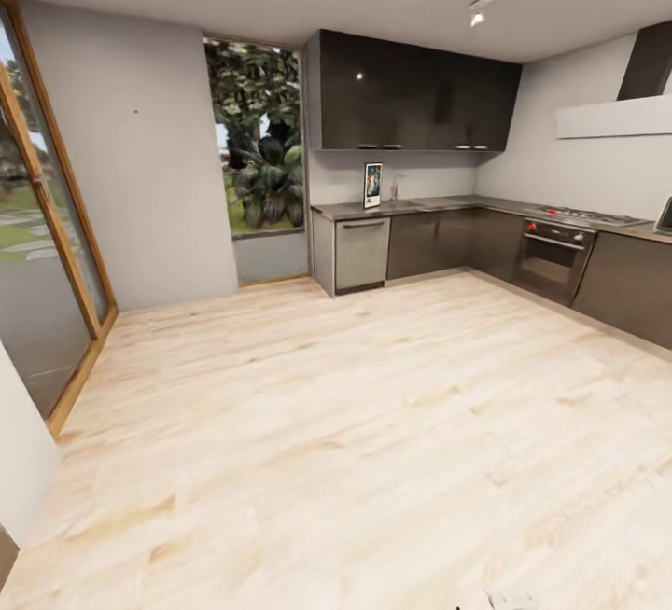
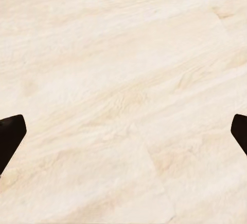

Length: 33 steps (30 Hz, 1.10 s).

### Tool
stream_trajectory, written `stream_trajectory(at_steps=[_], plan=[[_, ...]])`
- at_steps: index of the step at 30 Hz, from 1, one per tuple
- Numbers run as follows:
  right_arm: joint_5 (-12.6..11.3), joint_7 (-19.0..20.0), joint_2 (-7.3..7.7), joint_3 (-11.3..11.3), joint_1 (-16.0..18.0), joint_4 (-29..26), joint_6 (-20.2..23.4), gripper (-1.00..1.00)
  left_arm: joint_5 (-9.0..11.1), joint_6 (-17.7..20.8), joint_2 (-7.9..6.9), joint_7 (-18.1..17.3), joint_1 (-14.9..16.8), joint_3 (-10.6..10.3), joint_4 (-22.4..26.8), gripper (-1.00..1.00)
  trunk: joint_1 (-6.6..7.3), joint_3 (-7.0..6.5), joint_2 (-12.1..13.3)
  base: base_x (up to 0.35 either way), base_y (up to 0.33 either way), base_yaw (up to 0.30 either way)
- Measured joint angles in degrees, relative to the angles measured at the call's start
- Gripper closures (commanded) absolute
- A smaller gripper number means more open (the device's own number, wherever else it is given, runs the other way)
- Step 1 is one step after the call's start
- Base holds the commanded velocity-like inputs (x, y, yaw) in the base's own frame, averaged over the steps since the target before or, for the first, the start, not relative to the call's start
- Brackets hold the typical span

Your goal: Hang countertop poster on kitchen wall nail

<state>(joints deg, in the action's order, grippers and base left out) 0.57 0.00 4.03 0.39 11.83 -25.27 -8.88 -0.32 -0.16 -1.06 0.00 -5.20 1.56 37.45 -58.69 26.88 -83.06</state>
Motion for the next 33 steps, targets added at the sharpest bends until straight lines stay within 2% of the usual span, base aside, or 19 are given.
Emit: stream_trajectory(at_steps=[33], plan=[[0.0,0.0,0.0,-0.1,0.0,0.0,-0.1,-1.0,0.0,0.0,0.0,0.0,0.0,0.0,0.0,-1.0,0.0,0.0,0.0,0.338,0.0,0.0]])
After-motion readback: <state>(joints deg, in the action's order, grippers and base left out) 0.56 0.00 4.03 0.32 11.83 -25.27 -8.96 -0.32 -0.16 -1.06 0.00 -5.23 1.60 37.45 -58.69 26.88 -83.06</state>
